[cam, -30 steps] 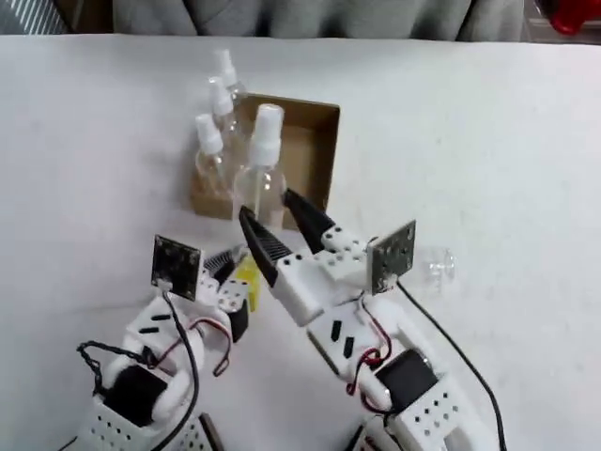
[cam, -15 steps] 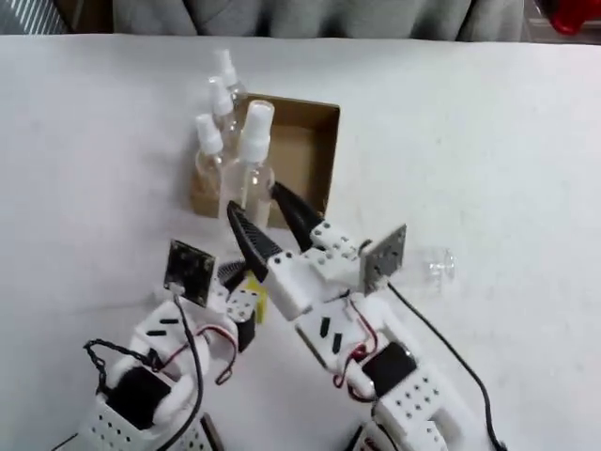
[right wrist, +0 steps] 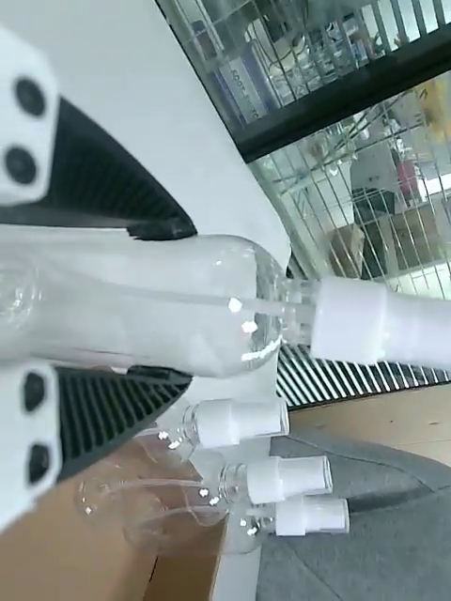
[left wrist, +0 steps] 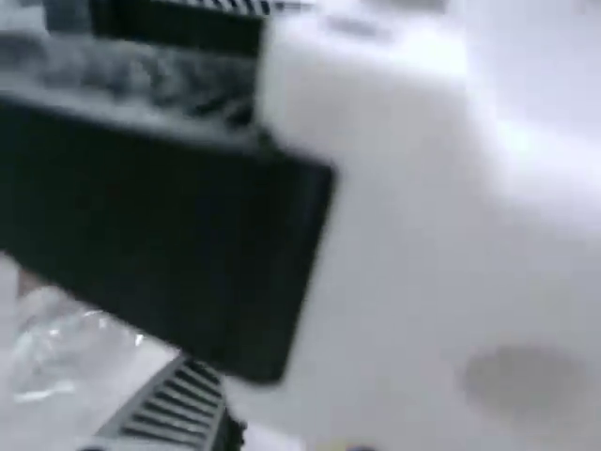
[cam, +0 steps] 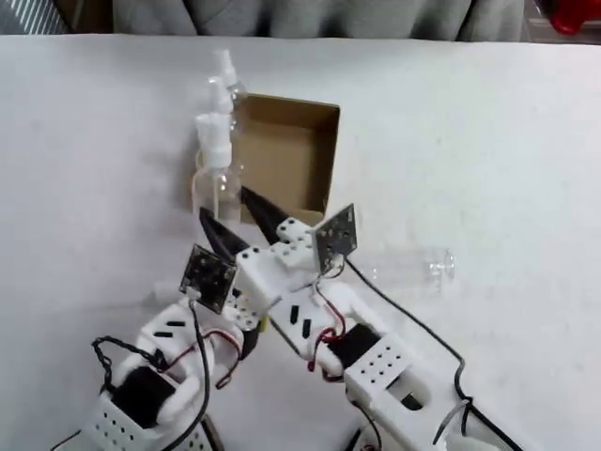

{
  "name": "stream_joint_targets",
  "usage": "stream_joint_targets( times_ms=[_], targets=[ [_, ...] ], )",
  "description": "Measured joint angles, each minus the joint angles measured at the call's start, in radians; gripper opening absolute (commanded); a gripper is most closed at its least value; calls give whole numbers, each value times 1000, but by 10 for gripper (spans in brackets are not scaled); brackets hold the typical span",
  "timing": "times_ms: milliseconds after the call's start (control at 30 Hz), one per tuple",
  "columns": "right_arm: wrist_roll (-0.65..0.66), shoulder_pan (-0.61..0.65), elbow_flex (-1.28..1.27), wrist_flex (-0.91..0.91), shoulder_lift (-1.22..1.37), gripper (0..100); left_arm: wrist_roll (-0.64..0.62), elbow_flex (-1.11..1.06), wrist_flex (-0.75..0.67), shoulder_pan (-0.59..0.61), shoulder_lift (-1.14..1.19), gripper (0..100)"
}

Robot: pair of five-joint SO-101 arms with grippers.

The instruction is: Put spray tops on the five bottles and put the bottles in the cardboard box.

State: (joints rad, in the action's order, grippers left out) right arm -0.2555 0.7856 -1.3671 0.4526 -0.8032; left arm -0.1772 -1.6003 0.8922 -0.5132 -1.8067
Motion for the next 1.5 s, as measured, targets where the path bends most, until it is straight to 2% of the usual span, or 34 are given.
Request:
stream_joint_targets(
  times_ms=[233, 467, 700, 867, 1200, 1500],
  targets=[
    [0, 2, 0, -52, -2, 15, 9, -46, -38, 0, 0, 20],
    [0, -2, 2, -281, -120, 15, 80, -81, -86, 5, 0, 20],
    [2, -3, 2, -476, -299, 15, 89, -81, -86, 3, 0, 20],
    [0, 2, 2, -631, -411, 15, 86, -81, -86, 44, 0, 20],
    [0, -20, 2, -637, -433, 15, 87, -81, -86, 68, 0, 21],
    [0, -230, 2, -532, -433, 15, 87, -81, -72, 284, 0, 21]
  ],
)
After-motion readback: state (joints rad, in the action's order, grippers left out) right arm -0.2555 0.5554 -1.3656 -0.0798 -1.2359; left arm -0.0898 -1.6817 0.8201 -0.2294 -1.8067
